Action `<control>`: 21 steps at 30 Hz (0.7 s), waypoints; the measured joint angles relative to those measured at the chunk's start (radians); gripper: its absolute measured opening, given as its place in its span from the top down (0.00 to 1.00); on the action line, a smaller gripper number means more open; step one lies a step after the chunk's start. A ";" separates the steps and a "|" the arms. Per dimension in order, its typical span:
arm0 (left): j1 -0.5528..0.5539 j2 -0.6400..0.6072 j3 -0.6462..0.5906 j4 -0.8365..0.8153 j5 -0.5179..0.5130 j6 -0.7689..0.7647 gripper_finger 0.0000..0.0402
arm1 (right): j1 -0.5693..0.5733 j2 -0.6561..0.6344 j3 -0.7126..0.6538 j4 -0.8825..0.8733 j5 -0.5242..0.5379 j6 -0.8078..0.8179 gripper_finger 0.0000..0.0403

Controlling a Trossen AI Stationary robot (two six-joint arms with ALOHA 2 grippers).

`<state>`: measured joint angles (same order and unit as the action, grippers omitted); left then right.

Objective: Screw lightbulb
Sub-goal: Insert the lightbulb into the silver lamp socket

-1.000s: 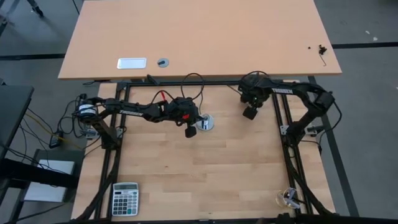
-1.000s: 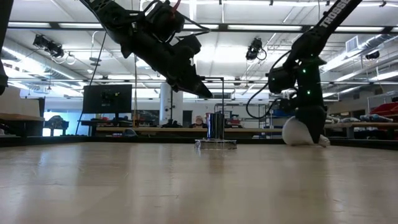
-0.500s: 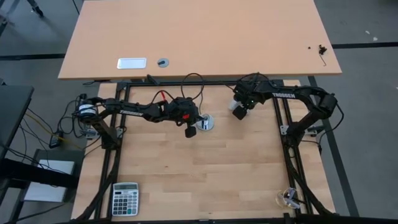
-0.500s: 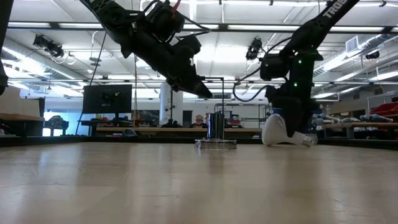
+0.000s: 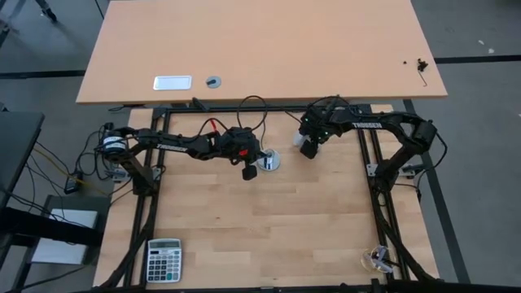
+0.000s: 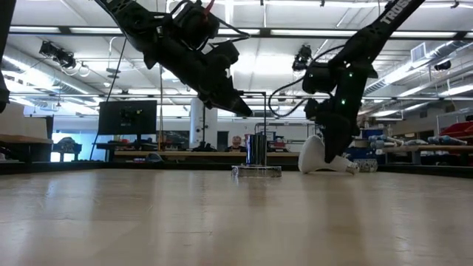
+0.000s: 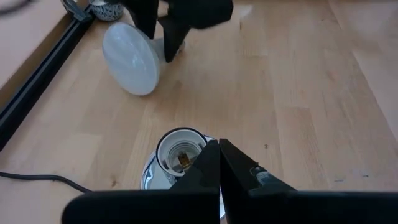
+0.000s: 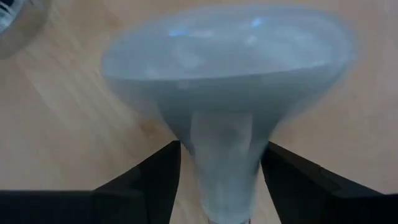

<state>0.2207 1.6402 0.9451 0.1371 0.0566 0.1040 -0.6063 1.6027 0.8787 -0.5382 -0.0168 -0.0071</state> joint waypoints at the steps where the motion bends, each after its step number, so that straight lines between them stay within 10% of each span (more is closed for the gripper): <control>1: 0.000 0.000 0.000 0.000 0.000 0.000 1.00 | 0.002 0.019 -0.002 0.001 -0.002 -0.004 0.44; 21: 0.000 0.000 0.000 0.002 0.000 -0.002 1.00 | 0.051 0.047 0.023 0.099 0.016 0.002 0.45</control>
<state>0.2207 1.6402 0.9455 0.1387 0.0570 0.1020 -0.5556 1.6502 0.9015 -0.4390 -0.0011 -0.0051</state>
